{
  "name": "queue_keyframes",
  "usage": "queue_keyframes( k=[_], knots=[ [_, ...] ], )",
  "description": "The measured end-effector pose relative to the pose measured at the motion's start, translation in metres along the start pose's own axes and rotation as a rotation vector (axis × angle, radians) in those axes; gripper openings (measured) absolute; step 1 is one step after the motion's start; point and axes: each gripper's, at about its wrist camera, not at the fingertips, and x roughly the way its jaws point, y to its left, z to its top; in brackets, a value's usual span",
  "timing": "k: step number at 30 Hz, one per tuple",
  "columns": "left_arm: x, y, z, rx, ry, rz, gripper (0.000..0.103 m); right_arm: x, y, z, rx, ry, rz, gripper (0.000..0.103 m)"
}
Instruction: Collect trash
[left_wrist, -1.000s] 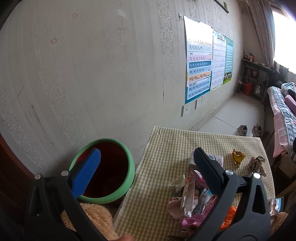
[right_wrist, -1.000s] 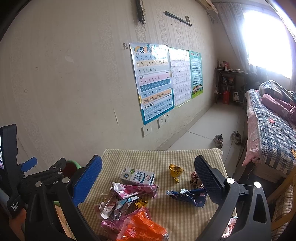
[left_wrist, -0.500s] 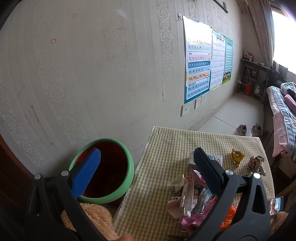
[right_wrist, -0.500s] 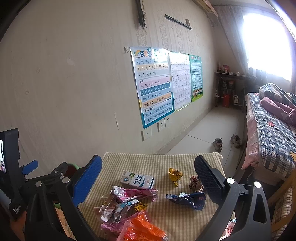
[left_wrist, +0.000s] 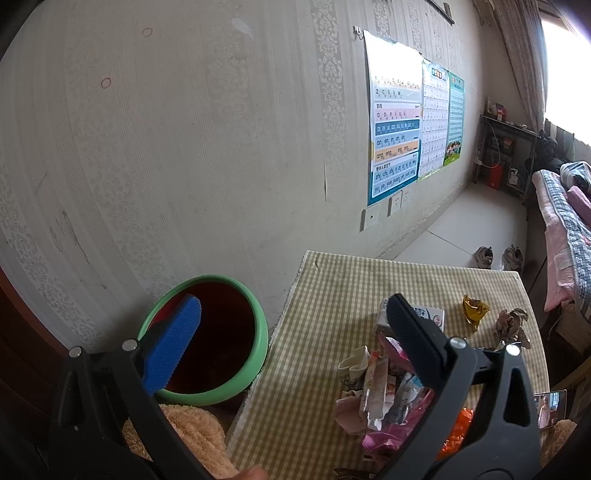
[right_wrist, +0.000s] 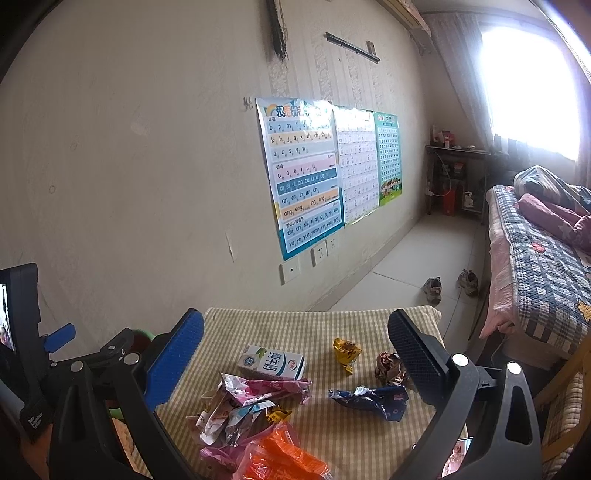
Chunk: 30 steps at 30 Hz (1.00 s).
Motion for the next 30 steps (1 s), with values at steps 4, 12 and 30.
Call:
queue_keyframes(
  k=[4, 12, 30],
  knots=[
    [0.0, 0.0, 0.0, 0.003, -0.002, 0.002, 0.099, 0.0, -0.001, 0.0, 0.0, -0.001, 0.0, 0.096],
    [0.0, -0.001, 0.0, 0.003, -0.003, 0.002, 0.099, 0.0, -0.003, -0.001, 0.004, -0.002, -0.002, 0.096],
    [0.019, 0.0, -0.011, 0.043, 0.057, -0.032, 0.099, 0.015, -0.013, -0.014, 0.001, 0.067, -0.024, 0.096]
  ],
)
